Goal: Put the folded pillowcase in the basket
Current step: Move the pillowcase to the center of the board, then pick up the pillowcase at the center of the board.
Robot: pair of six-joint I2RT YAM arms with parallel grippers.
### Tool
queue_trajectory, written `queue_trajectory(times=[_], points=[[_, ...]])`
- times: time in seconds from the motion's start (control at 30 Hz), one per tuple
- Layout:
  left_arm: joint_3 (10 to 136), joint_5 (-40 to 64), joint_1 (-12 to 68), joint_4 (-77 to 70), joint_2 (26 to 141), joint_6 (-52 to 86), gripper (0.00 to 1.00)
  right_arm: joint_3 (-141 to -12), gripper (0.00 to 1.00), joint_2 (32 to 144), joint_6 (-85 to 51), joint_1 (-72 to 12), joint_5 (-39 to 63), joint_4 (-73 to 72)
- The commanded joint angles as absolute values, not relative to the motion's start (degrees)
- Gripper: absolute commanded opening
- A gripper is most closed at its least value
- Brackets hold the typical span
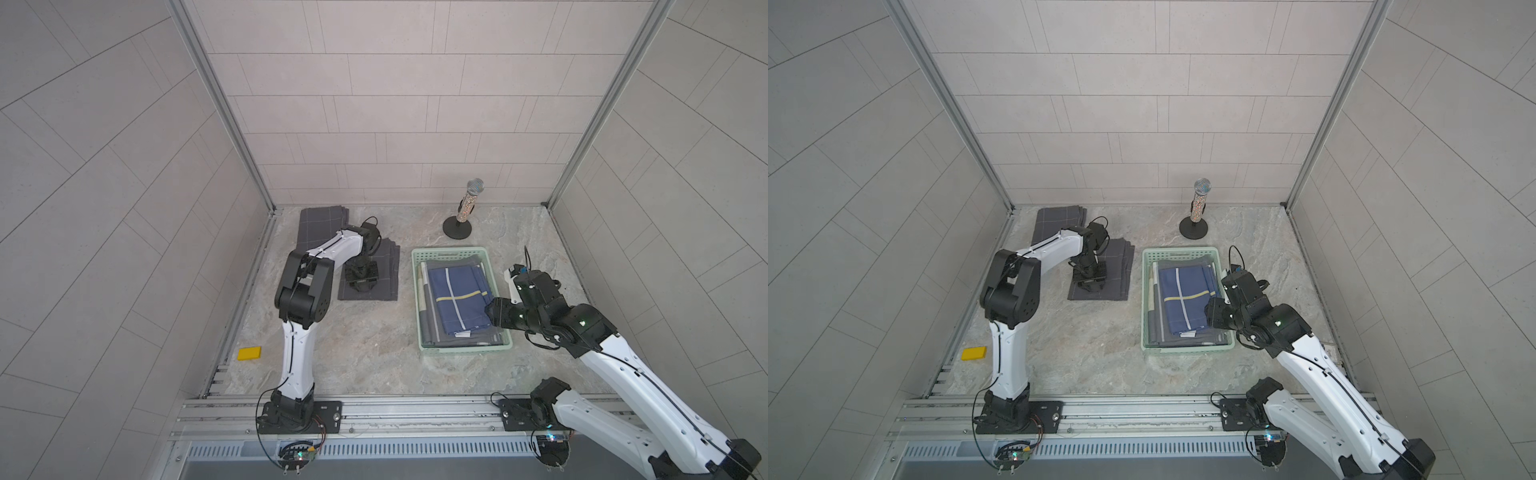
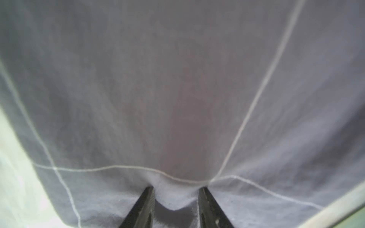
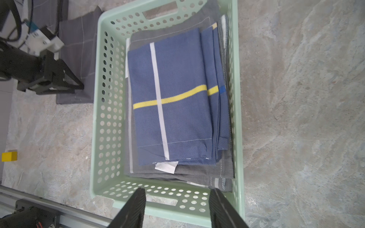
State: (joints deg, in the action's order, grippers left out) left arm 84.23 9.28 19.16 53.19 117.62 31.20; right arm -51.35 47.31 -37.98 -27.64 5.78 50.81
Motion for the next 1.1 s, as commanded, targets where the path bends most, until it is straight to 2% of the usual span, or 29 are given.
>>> queue_trajectory(times=[0.0,0.17,0.3,0.43,0.57,0.7,0.87,0.97,1.07], points=[[67.8,13.7,20.6,44.1,109.9,38.9,0.41,-53.7,0.56,46.3,-39.7,-30.2,4.5,52.6],[45.6,15.4,23.9,33.7,93.7,49.3,0.40,-55.9,0.56,46.4,-42.0,-36.9,0.7,53.1],[36.3,16.1,26.6,31.8,81.9,55.2,0.39,-56.9,0.56,47.4,-43.8,-42.4,-2.6,52.8],[35.1,16.1,28.1,34.8,71.2,57.9,0.39,-56.9,0.56,50.2,-45.5,-48.3,-5.1,50.9],[40.3,13.6,28.1,41.1,64.9,54.6,0.42,-58.7,0.58,57.1,-46.7,-56.9,-8.5,47.1],[50.3,9.1,24.1,48.3,67.0,45.2,0.51,-62.9,0.65,66.9,-46.3,-62.8,-9.0,42.5],[59.9,10.2,11.8,52.8,77.3,34.0,0.55,-65.3,0.75,77.4,-46.1,-64.0,0.2,32.0],[63.2,13.2,3.7,53.4,83.6,31.1,0.56,-69.2,0.78,84.8,-46.3,-65.1,0.8,30.1],[65.5,14.7,-0.9,53.4,89.0,29.6,0.56,-74.7,0.79,92.9,-47.1,-65.6,0.5,31.5]])
